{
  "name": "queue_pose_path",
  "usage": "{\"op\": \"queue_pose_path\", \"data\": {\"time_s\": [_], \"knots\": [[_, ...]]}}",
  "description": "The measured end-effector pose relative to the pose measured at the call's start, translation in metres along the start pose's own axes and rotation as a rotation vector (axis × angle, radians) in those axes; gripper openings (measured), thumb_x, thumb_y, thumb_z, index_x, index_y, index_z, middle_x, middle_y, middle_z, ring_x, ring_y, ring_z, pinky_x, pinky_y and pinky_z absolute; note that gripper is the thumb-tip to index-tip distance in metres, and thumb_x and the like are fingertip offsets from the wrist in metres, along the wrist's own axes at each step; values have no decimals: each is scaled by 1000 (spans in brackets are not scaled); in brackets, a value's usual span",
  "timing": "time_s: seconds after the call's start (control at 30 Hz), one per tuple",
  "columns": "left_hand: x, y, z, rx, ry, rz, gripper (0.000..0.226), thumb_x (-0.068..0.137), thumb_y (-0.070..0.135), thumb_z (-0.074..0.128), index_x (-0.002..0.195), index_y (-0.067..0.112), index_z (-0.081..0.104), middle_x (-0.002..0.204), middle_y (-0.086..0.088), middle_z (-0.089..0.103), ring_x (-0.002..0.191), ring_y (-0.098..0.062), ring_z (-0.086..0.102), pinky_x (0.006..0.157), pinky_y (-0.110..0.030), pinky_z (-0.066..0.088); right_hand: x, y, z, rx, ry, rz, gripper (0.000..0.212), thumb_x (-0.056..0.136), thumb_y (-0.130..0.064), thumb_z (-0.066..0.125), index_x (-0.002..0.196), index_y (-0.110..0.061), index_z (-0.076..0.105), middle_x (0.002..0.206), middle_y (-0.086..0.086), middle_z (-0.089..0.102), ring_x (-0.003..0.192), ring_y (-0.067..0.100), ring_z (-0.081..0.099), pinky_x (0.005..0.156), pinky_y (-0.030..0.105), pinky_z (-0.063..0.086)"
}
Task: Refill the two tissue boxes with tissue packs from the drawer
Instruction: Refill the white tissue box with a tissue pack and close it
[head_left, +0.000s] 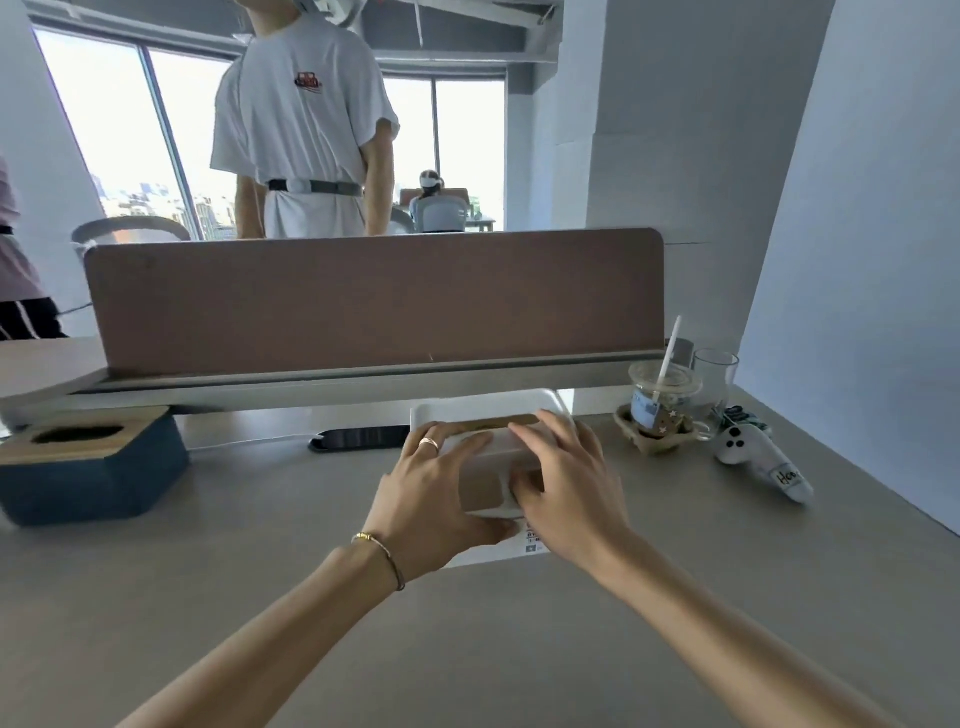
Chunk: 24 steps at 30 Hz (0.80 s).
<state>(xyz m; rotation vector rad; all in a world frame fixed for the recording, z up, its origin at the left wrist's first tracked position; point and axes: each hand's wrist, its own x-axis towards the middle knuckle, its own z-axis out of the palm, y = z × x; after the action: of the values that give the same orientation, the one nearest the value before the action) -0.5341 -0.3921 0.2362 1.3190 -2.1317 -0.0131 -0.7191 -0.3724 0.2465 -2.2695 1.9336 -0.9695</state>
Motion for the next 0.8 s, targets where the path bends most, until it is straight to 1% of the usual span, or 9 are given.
{"op": "queue_pose_path", "data": {"time_s": [0.1,0.23,0.3,0.37,0.57,0.67,0.7,0.73,0.8], "knots": [[-39,-16,-29,9,1,-43,98,53,81,69,141,42,50,142,14,45,136,-8,31,92,-36,55,-20,-39,10,39,-44,-29,57,88,-33,51,146,-31,46,158,-4,30,146,24,21,104,45,45],[-92,-32,-65,45,4,-97,94,56,71,81,140,43,49,143,16,45,137,-7,30,94,-32,51,-49,-85,26,94,-93,-77,59,89,-31,54,147,-29,44,159,-3,28,145,26,19,106,47,44],[-116,-41,-79,59,-6,-115,94,57,71,81,141,43,49,143,17,44,137,-6,29,94,-28,48,-63,-104,36,120,-112,-101,60,88,-31,54,148,-28,44,159,-2,28,145,26,19,106,47,43],[-138,-49,-90,68,-21,-133,95,57,75,77,142,43,48,143,17,42,137,-6,29,96,-28,47,-76,-119,46,149,-134,-122,61,88,-31,53,148,-28,44,159,-2,28,146,27,17,108,48,42],[-170,-60,-106,41,-36,-189,92,58,74,75,141,47,47,146,19,40,140,-6,28,98,-34,51,-96,-143,63,151,-150,-143,59,88,-29,56,146,-29,46,159,-2,30,146,30,19,108,46,41],[-174,-58,-111,82,-78,-162,89,67,73,73,145,40,45,151,12,35,141,-10,28,103,-34,48,-98,-141,62,145,-161,-155,56,90,-32,55,144,-24,49,158,3,32,149,33,17,114,48,35],[-177,-57,-112,116,-48,-122,84,71,72,72,144,37,49,151,7,36,139,-14,32,103,-33,45,-99,-138,60,143,-120,-201,51,91,-33,57,141,-21,53,155,6,36,148,34,20,115,48,33],[-179,-57,-113,153,15,-51,74,75,68,72,138,33,56,146,3,42,133,-17,40,102,-33,43,-101,-135,57,136,-49,-271,45,91,-33,58,133,-18,60,148,7,45,144,34,28,114,47,34],[-184,-57,-116,229,162,123,46,81,59,70,115,28,72,127,1,59,115,-18,53,98,-33,44,-103,-132,45,115,74,-439,30,89,-34,59,111,-17,71,119,4,60,119,28,51,100,41,44]]}}
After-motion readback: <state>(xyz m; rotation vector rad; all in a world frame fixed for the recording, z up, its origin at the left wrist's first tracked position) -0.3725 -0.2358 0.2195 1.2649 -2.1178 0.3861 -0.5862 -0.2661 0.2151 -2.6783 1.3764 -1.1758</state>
